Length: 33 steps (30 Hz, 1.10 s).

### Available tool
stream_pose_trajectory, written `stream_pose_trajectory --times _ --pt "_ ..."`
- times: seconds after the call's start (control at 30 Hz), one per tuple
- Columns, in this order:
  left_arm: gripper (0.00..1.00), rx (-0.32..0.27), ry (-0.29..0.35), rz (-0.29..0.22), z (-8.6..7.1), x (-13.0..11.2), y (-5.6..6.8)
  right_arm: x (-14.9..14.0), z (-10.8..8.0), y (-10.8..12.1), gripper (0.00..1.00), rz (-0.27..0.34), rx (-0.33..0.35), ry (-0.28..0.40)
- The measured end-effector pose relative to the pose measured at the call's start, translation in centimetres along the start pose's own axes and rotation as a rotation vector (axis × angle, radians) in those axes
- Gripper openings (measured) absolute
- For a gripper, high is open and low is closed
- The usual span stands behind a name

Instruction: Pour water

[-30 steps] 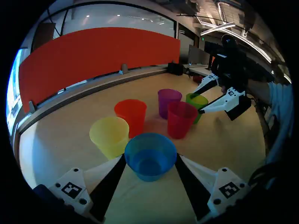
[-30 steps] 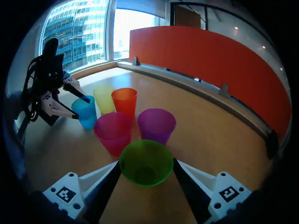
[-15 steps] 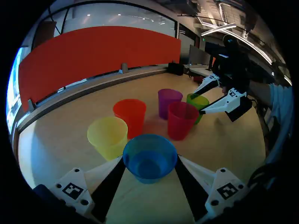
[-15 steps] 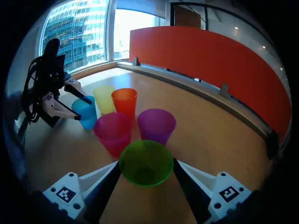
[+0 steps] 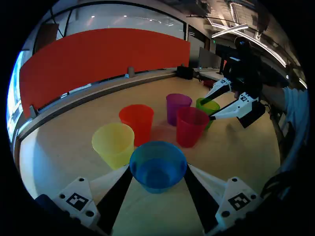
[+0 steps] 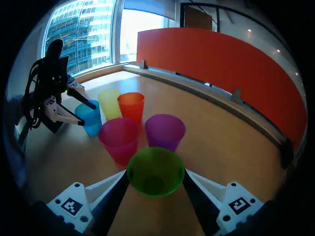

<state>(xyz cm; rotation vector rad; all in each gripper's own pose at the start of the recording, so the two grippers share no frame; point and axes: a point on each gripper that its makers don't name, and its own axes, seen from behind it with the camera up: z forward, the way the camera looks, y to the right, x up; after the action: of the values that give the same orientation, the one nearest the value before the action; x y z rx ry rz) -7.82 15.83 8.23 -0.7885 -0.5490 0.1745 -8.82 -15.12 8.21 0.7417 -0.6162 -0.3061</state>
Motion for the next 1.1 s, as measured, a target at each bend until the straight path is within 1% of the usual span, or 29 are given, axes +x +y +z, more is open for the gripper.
stream_pose_trajectory --times 0.3,0.5,0.8,1.1 --pt "0.87 0.002 0.006 -0.003 -0.3 0.0 0.1 0.3 -0.9 -0.2 0.93 -0.001 -0.004 0.013" --pt "0.87 0.004 0.028 -0.005 -1.1 0.6 0.4 1.2 -2.0 -0.4 0.93 0.0 -0.008 0.036" --pt "0.87 0.023 0.083 -0.004 -3.2 2.3 0.6 3.1 -4.1 -1.3 0.93 -0.009 -0.015 0.088" --pt "0.87 0.05 0.147 0.008 -5.9 4.3 0.9 5.6 -6.4 -2.6 0.93 -0.009 -0.022 0.169"
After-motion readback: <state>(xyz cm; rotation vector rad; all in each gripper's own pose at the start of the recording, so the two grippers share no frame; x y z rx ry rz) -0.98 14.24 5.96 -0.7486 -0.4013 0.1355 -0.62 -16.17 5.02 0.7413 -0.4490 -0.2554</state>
